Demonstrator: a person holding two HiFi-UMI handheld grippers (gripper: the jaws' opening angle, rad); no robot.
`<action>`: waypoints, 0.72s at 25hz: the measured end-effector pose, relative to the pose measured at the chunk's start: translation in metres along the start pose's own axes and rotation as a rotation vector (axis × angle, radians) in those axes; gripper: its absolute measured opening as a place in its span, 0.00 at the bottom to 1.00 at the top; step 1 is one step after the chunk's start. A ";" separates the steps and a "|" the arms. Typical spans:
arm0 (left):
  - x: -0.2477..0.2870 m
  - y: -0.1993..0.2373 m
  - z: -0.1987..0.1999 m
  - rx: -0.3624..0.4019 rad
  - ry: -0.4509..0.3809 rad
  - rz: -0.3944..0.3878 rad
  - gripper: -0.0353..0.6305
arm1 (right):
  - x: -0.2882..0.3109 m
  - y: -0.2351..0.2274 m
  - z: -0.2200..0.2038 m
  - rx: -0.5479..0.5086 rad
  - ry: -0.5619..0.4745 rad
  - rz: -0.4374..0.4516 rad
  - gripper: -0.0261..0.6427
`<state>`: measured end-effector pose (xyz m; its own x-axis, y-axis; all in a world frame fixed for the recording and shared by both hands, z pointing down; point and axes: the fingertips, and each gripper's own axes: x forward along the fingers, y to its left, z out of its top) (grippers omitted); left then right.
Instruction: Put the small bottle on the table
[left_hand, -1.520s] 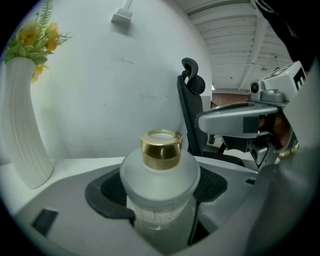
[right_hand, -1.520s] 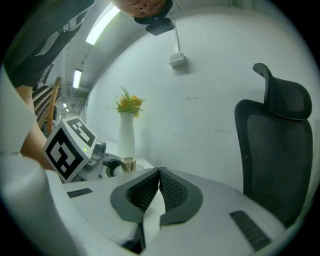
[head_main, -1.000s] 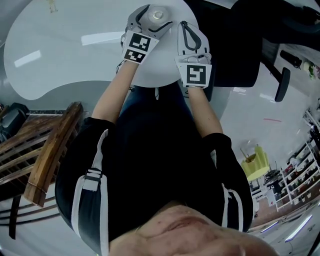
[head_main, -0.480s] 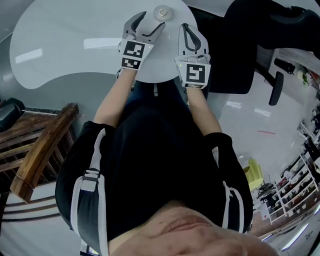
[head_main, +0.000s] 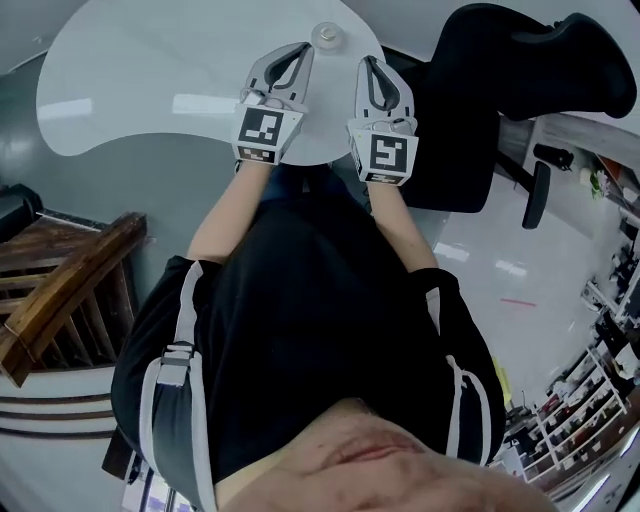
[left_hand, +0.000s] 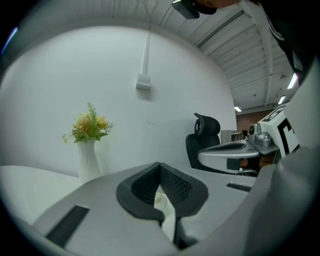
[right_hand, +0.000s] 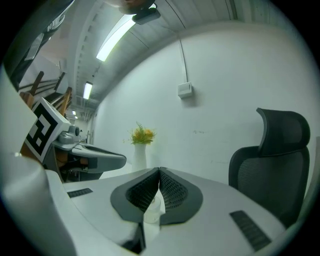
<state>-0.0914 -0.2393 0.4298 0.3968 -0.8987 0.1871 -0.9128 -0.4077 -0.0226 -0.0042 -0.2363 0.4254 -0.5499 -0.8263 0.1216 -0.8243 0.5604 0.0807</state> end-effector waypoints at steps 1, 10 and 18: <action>-0.007 -0.002 0.008 -0.003 -0.016 0.010 0.06 | -0.005 0.001 0.005 0.000 -0.005 0.001 0.07; -0.064 -0.017 0.049 -0.041 -0.074 0.085 0.06 | -0.047 0.006 0.045 0.013 -0.053 0.010 0.07; -0.096 -0.024 0.079 -0.045 -0.058 0.101 0.06 | -0.072 0.014 0.079 0.024 -0.082 -0.004 0.07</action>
<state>-0.1003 -0.1565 0.3352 0.3064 -0.9432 0.1287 -0.9513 -0.3082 0.0061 0.0135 -0.1734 0.3394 -0.5547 -0.8311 0.0395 -0.8292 0.5561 0.0567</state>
